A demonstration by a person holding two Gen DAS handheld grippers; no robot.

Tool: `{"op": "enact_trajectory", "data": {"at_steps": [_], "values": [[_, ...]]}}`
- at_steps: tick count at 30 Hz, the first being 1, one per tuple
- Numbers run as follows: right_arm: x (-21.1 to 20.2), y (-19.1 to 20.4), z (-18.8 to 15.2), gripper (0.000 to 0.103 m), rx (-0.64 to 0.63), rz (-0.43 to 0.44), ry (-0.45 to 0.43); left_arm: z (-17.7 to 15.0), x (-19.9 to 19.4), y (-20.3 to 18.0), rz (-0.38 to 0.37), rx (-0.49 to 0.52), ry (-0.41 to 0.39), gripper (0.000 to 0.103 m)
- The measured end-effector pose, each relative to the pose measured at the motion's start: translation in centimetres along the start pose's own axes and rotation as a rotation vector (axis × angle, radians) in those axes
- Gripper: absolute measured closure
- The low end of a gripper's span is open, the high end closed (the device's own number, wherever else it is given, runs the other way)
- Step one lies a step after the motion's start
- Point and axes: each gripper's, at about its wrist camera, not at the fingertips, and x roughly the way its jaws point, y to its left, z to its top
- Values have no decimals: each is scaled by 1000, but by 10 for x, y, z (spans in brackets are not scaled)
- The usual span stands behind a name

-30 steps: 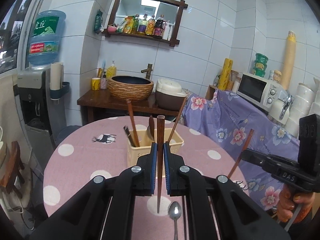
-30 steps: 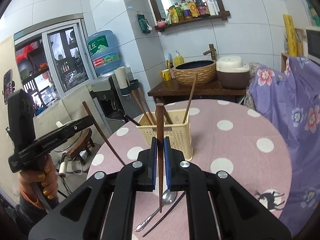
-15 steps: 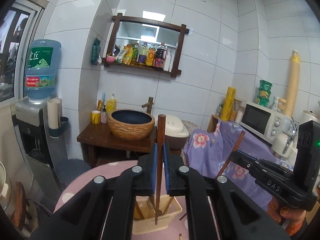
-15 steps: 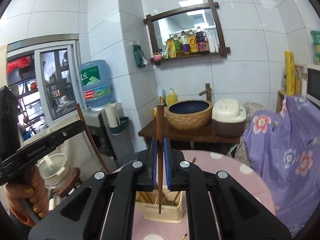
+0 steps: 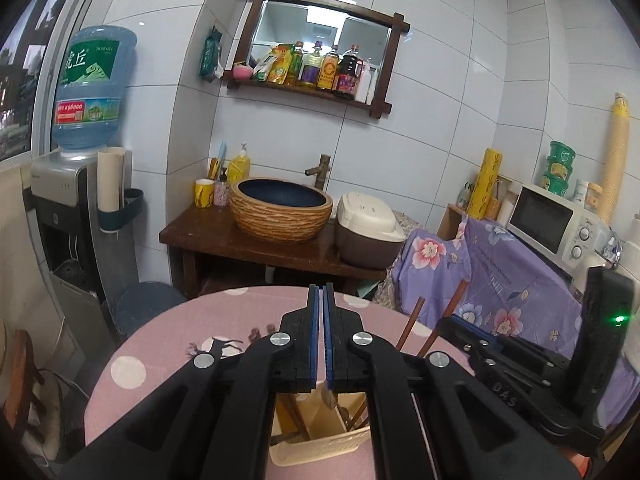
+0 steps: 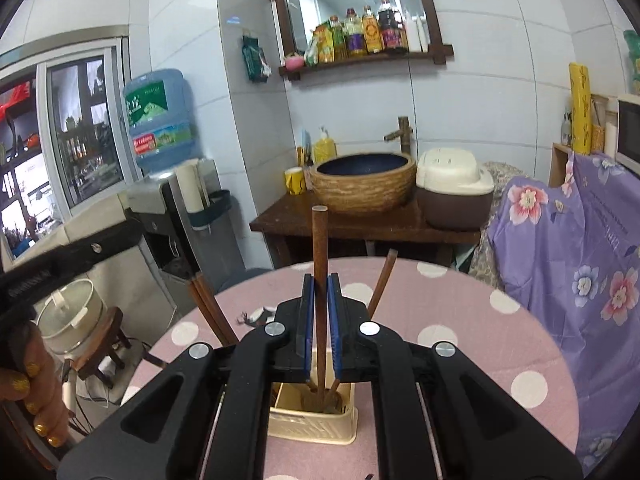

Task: Organize utensils
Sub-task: 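Open the left tool while the right tool opens, releasing both chopsticks into the holder, then move both tools down toward the steel spoon and black chopstick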

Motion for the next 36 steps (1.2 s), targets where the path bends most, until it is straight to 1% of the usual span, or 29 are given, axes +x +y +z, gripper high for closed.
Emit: {"op": "enact_trajectory", "data": {"at_steps": [7,8,9,10,11,12,13,14,16,18,24,28,30,33,36], "values": [[18,-2,-32,95,11,-16,37,-28,-16,-5,28,63,-2,98],[20,-3,-35,95,12,-20,40,-34,-19,-7,30,71,-5,91],[20,-4,-38,95,15,-25,37,-40,-22,-9,33,76,-5,75],[20,-5,-41,95,14,-26,31,-46,-24,-9,32,79,-5,66],[19,-6,-44,94,12,-28,29,-52,-26,-9,28,75,-8,55],[18,-6,-47,93,10,-41,25,-58,-28,-9,27,69,-8,53],[15,-6,-49,84,8,-51,21,-62,-29,-10,32,70,-3,53],[11,-6,-51,70,8,-51,13,-67,-29,-11,37,76,1,52],[-1,-7,-55,57,14,-46,-19,-76,-32,-12,39,87,4,47],[-13,-5,-62,57,2,-70,-28,-85,-36,-10,49,81,3,40],[-35,-3,-89,57,-15,-128,27,-114,-40,-3,66,69,58,33],[-48,-2,-117,57,-6,-145,92,-137,-44,4,93,61,90,31],[-53,-2,-132,57,-3,-157,125,-148,-45,8,115,56,107,30],[-59,-4,-159,57,24,-154,177,-168,-45,14,167,57,138,30],[-62,-4,-183,57,41,-169,219,-187,-45,18,190,62,169,30]]}}
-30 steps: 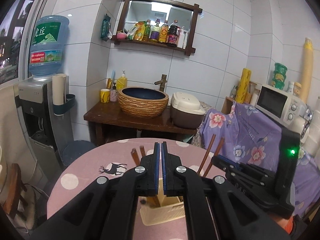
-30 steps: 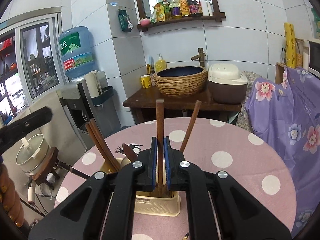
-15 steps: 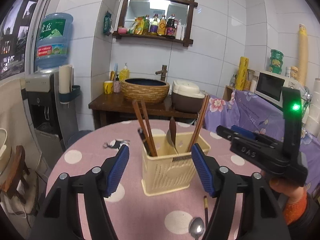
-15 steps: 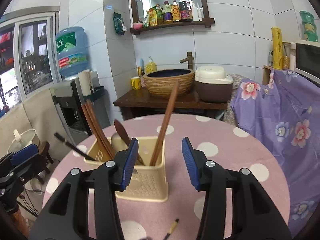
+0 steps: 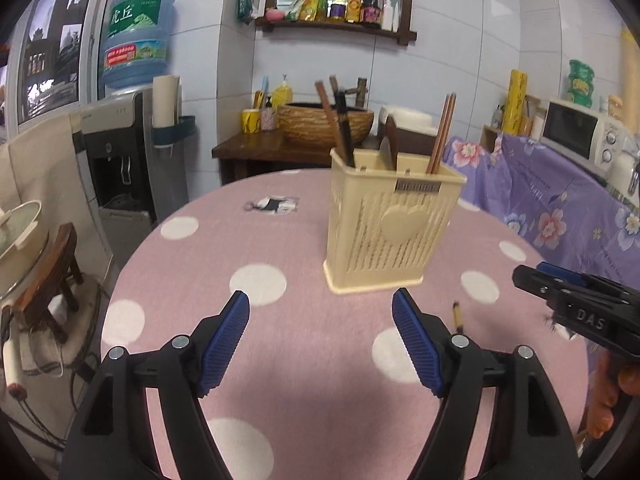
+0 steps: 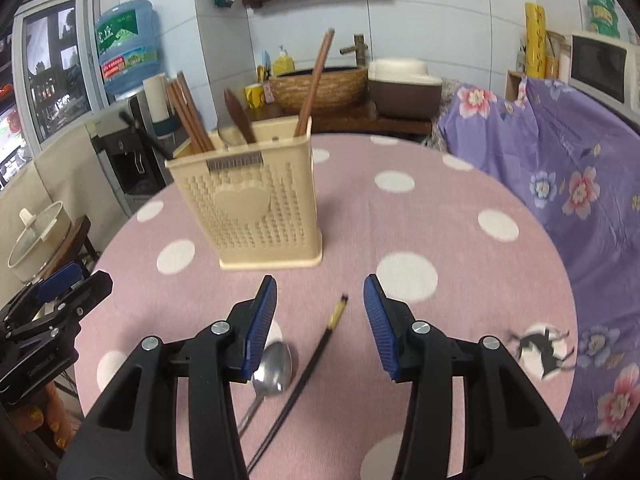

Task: Organize utensils
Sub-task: 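Move both tools down toward the steel spoon and black chopstick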

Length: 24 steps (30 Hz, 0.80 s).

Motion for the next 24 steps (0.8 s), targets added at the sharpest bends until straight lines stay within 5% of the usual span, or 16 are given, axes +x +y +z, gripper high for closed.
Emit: {"op": "enact_trajectory", "data": {"at_steps": [4,12,24], "values": [[5,-6,-27,57,53,-8,59,-22,-1,5,57,13,16,30],[17,-5,-57,58,146,-20,148,-47,6,13,38,-16,88,38],[43,37,-82,76,116,-80,279,-55,9,15,-1,-20,107,43]]}}
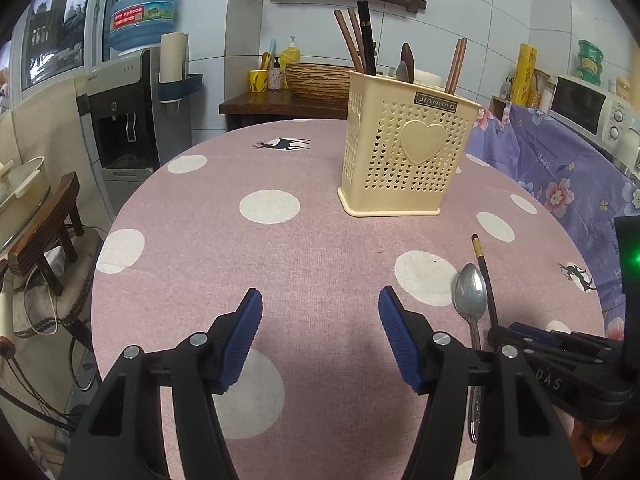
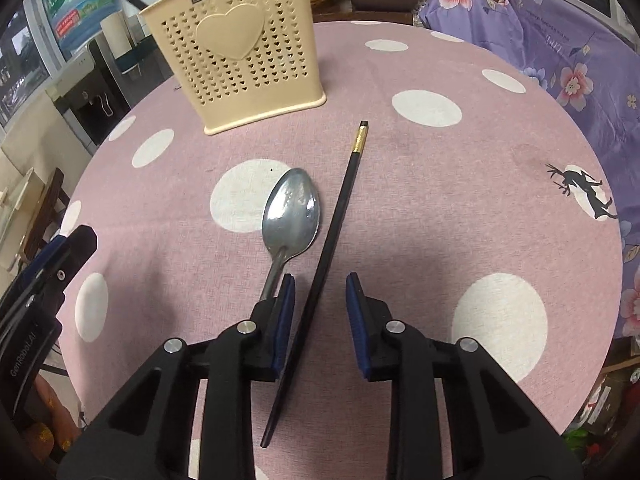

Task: Organize utensils
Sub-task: 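Move both tools down toward the steel spoon and black chopstick, then grasp the steel spoon with the left tool while the right tool grasps the black chopstick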

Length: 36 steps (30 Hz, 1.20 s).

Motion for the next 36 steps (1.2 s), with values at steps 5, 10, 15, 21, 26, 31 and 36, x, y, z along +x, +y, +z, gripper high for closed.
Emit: {"op": "enact_trajectory", "data": {"at_steps": [5,10,15,21,26,31,36], "values": [[0,1,-1,94,-13,-40,-21,-1,1,-3,-10,8,6,43],[-4,-22,2,96,27,-14,-20,-1,2,-9,-24,16,18,43],[-16,-64,1,97,71,-50,-47,-2,4,-19,-63,25,38,43],[-18,-97,-6,96,108,-31,-53,-6,12,-44,-151,45,94,43],[-17,-97,-8,96,92,2,-62,-8,21,-68,-184,88,128,40],[-20,-105,-6,78,100,58,-82,-7,36,-88,-179,151,170,32],[-28,-114,-7,64,106,72,-125,-3,55,-101,-187,154,220,31]]}}
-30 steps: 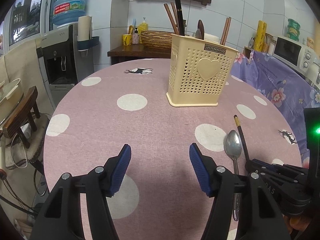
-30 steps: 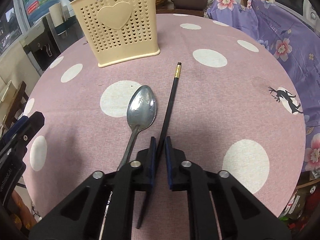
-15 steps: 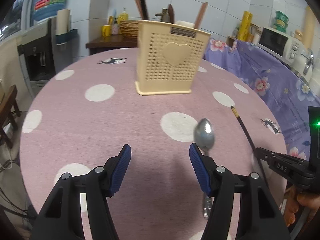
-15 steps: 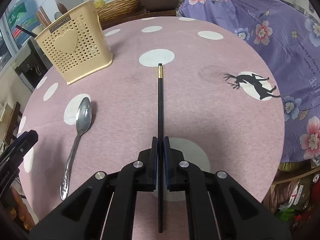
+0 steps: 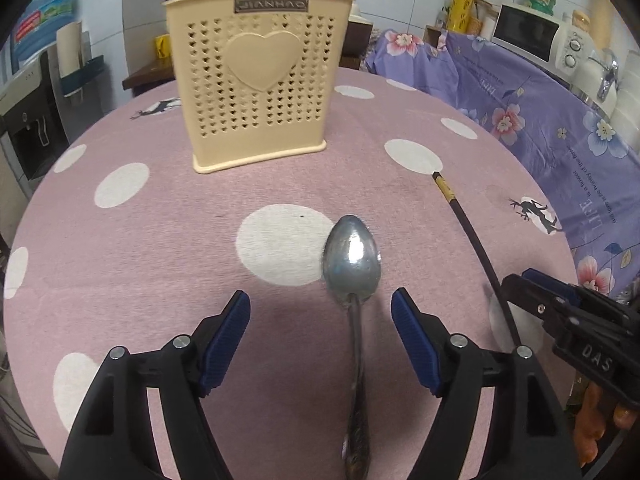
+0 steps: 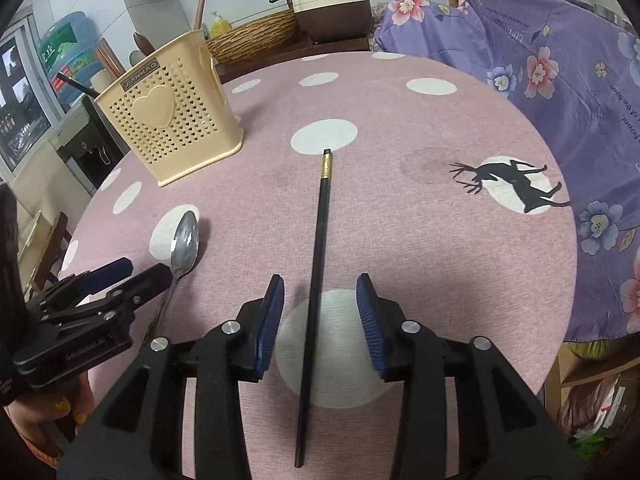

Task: Organize utensils
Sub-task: 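Grasp the steel spoon with the left tool while the right tool grasps the black chopstick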

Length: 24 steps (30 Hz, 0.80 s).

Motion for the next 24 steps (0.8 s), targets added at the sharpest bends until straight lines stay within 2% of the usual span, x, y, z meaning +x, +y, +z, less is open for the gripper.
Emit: {"op": "enact_trajectory", "data": {"at_steps": [6,11,17,24], "values": [[-3,-9,0,64,15,1,-15,9,16,-15,24,20,20,31],[-3,-12,-1,64,15,3,-17,15,26,-21,65,33,21,40],[0,-11,0,64,-1,-4,-8,22,29,-22,85,37,19,65],[13,-5,21,64,-32,22,25,36,4,-16,60,6,-57,65]]}}
